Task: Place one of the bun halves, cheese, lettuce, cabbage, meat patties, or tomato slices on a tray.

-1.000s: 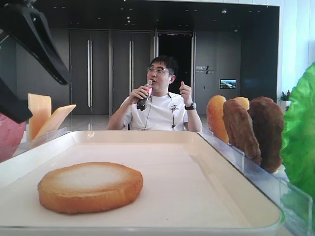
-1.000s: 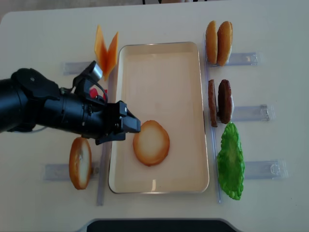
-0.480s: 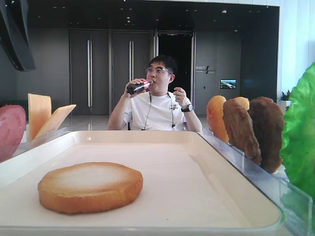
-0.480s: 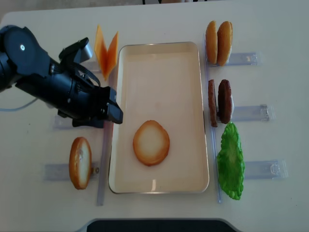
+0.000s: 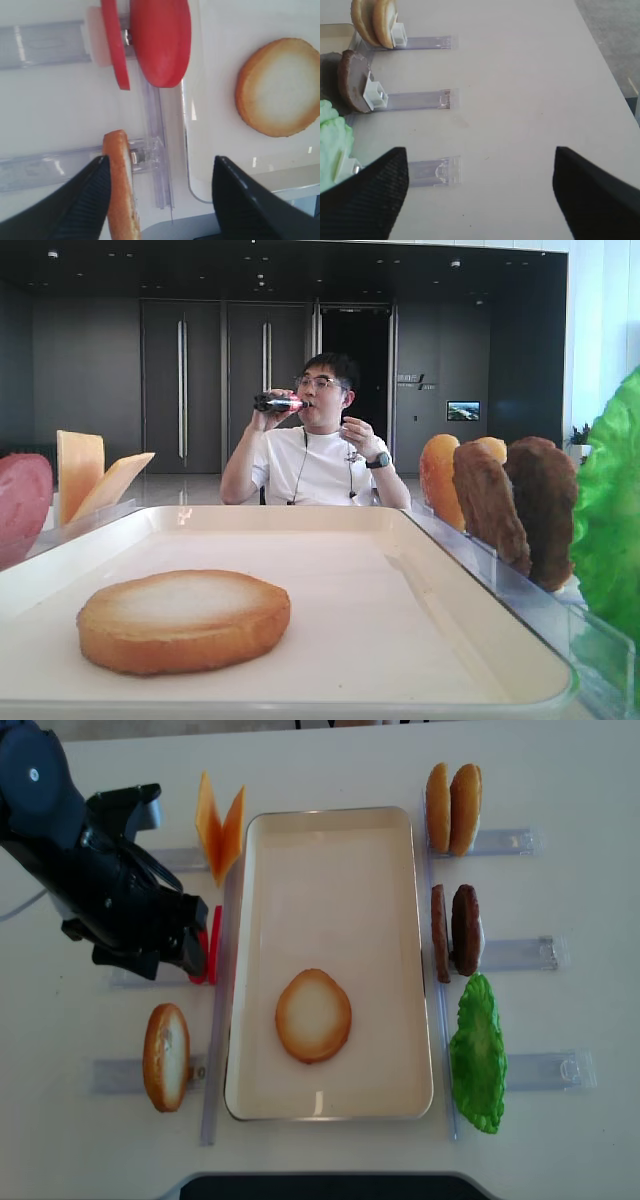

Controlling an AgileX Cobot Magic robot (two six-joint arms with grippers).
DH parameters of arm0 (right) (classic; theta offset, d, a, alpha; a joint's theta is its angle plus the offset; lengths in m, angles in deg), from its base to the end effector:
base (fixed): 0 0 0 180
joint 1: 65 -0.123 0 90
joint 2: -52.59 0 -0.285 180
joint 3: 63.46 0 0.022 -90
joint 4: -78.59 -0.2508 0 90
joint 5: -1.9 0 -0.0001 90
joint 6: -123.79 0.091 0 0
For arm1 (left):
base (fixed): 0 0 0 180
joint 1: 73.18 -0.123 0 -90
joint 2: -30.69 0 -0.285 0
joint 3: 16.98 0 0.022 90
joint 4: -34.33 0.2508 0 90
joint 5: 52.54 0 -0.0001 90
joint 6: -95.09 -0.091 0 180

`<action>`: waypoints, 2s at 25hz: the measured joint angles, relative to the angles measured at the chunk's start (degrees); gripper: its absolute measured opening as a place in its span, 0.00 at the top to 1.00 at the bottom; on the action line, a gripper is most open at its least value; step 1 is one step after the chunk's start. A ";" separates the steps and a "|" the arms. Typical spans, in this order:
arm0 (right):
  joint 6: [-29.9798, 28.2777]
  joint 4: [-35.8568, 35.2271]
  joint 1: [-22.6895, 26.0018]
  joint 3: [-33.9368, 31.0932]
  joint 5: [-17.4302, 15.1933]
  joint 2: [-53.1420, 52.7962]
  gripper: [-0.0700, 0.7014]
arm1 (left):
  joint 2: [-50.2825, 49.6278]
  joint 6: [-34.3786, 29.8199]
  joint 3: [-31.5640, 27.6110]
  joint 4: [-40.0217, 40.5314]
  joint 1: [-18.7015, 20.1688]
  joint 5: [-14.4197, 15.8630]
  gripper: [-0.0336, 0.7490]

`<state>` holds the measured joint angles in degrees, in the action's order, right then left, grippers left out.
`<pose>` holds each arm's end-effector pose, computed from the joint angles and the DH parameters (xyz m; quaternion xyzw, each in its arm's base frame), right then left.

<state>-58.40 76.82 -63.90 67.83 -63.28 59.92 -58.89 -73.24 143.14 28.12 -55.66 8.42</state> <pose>-0.0091 0.0027 0.2705 -0.0095 0.8711 0.0013 0.4909 0.2424 -0.0856 0.2559 0.0286 0.9949 -0.0688 0.0682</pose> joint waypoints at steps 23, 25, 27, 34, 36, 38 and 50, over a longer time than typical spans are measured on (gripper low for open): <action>0.00 0.00 0.00 0.00 0.00 0.00 0.15 | 0.63 -5.92 0.42 3.85 -18.65 6.03 0.34; 0.00 0.00 0.00 0.00 0.00 0.00 0.15 | 1.10 -7.29 0.42 3.85 -20.68 6.10 0.34; 0.00 0.00 0.00 0.00 0.00 0.00 0.15 | 1.60 -8.73 0.42 3.85 -22.20 6.49 0.34; 0.00 0.00 0.00 0.00 0.00 0.00 0.15 | 3.93 -12.12 0.42 5.39 -23.33 7.80 0.34; 0.00 0.00 0.00 0.00 0.00 0.00 0.15 | 5.02 -12.27 0.42 5.50 -23.33 7.97 0.34; 0.00 0.00 0.00 0.00 0.00 0.00 0.15 | 6.40 -12.31 0.42 5.50 -23.33 8.04 0.34; 0.00 0.00 0.00 0.00 0.00 0.00 0.15 | 24.89 -12.50 0.42 6.21 -23.33 9.78 0.34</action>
<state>-58.40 76.82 -63.90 67.83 -63.28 59.92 -33.99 -85.74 143.57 34.33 -78.99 18.20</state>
